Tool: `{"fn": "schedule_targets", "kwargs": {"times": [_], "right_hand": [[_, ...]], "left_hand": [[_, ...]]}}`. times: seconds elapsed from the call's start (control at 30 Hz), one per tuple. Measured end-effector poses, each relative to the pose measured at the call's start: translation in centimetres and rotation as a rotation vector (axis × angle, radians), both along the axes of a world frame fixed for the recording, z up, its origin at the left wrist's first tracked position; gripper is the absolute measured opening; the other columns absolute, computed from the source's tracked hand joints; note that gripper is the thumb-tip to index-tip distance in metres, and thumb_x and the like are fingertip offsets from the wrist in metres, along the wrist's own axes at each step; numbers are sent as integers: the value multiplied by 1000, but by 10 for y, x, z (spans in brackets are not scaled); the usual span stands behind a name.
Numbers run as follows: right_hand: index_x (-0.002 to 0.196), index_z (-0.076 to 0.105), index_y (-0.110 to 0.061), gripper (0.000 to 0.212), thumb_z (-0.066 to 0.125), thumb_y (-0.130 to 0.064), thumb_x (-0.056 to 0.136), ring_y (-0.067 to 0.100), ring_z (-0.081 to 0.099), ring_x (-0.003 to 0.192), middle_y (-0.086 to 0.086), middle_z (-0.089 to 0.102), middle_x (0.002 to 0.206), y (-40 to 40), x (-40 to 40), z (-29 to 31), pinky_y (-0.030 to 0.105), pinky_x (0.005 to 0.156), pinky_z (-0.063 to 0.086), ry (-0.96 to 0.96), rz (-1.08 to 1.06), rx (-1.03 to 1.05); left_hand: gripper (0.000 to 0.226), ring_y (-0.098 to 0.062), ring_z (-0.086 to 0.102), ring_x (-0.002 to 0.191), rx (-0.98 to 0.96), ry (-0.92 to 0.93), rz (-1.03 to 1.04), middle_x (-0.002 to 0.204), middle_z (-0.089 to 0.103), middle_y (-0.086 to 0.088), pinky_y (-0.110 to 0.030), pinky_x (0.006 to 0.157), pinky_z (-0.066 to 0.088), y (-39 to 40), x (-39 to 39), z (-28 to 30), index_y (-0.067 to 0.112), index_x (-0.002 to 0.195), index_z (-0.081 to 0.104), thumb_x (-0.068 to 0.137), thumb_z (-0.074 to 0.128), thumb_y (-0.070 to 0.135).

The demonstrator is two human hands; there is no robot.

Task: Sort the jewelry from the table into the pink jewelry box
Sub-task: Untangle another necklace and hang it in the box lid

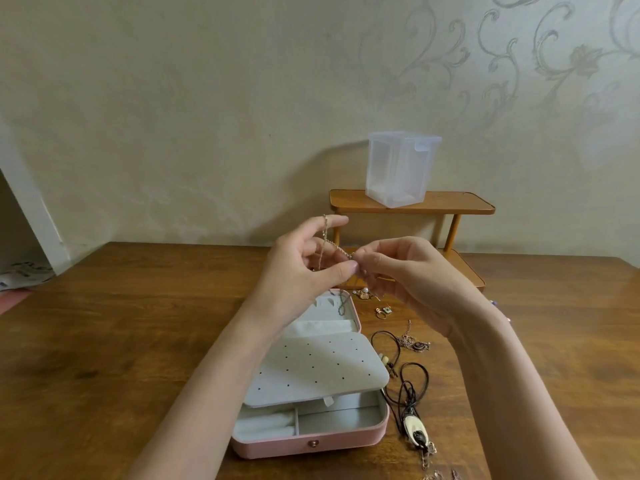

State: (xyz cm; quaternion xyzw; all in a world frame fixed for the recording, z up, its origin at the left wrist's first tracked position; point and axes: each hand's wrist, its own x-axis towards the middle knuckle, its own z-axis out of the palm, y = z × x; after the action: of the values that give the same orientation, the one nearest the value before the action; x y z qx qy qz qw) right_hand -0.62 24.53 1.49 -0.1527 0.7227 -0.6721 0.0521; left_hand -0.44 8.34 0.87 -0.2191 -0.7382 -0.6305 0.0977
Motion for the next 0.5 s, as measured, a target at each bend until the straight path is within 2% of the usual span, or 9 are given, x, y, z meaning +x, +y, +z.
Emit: {"fn": "schedule_targets", "kwargs": {"times": [0.07,0.27,0.4,0.5], "right_hand": [[73,67,-7,14,63,-19,79,10,49,58,3,57,64,1,0,0,19,56,43,-11,17,0],[66,66,-5,8,65,-12,67,11,54,61,6,62,66,3,1,1,17,55,47,-88,114,-170],[70,63,-2,12,66,-13,67,9,53,58,5,59,63,3,2,3,16,54,46,-66,94,-152],[69,62,-7,10,66,-16,67,9,52,57,3,58,61,5,2,5,19,57,46,-44,50,-176]], "left_hand": [[46,-6,61,74,-10,-10,-15,70,66,10,-17,71,51,-1,0,0,31,113,56,78,71,5],[34,-7,57,70,218,-225,-229,71,57,6,-18,66,49,1,1,1,20,101,53,83,56,-8],[23,-16,49,73,227,-260,-77,73,55,-1,-25,68,44,2,-2,-3,18,92,50,85,53,-4],[21,-14,56,80,106,-178,103,82,64,1,-23,72,45,-5,-6,-3,24,92,53,83,64,7]]}}
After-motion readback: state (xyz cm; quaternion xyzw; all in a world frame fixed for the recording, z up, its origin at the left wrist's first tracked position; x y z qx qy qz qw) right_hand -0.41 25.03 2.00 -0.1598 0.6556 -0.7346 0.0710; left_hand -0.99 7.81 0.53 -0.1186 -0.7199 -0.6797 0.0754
